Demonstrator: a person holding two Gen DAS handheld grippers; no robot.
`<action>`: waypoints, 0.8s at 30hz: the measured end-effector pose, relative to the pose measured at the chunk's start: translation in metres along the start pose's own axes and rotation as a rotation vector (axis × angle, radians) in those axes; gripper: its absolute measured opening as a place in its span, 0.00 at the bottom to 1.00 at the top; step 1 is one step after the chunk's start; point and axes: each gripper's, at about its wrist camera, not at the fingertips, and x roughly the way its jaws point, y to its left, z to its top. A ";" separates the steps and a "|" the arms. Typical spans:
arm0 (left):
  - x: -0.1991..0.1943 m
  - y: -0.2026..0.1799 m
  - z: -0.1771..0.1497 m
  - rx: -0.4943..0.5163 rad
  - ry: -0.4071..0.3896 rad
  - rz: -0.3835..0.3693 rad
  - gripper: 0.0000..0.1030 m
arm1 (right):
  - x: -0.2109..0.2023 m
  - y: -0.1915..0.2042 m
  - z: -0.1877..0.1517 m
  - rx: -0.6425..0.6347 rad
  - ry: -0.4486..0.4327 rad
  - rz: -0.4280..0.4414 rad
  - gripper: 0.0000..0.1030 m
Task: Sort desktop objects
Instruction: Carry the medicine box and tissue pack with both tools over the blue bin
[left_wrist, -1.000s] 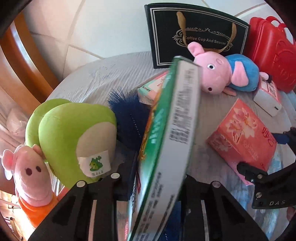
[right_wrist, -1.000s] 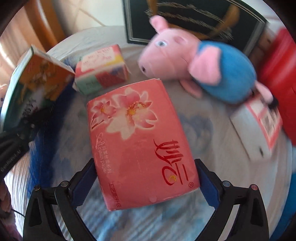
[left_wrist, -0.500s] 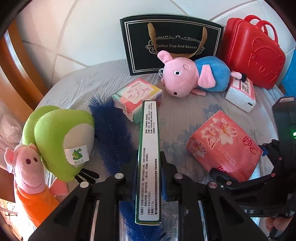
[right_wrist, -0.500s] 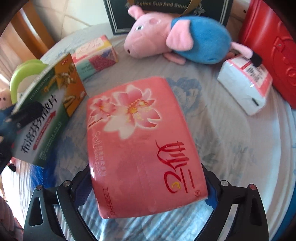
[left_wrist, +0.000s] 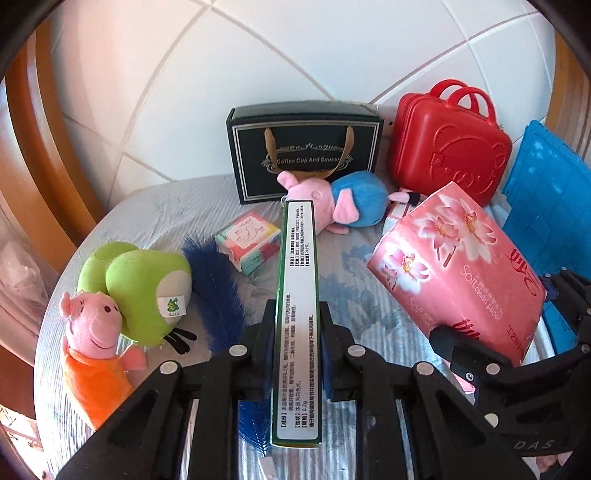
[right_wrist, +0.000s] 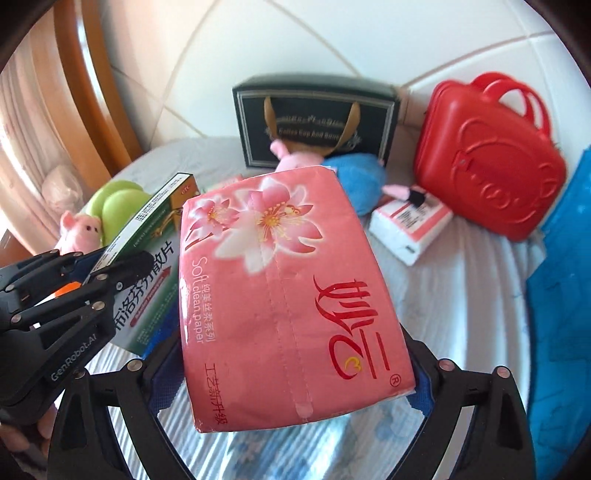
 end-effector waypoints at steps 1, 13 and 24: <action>-0.011 -0.004 0.002 0.005 -0.019 -0.005 0.18 | -0.012 -0.001 -0.001 0.005 -0.022 -0.009 0.93; -0.124 -0.086 0.013 0.097 -0.208 -0.102 0.18 | -0.170 -0.036 -0.034 0.107 -0.281 -0.148 0.93; -0.205 -0.247 0.022 0.232 -0.351 -0.283 0.18 | -0.318 -0.135 -0.112 0.319 -0.441 -0.410 0.93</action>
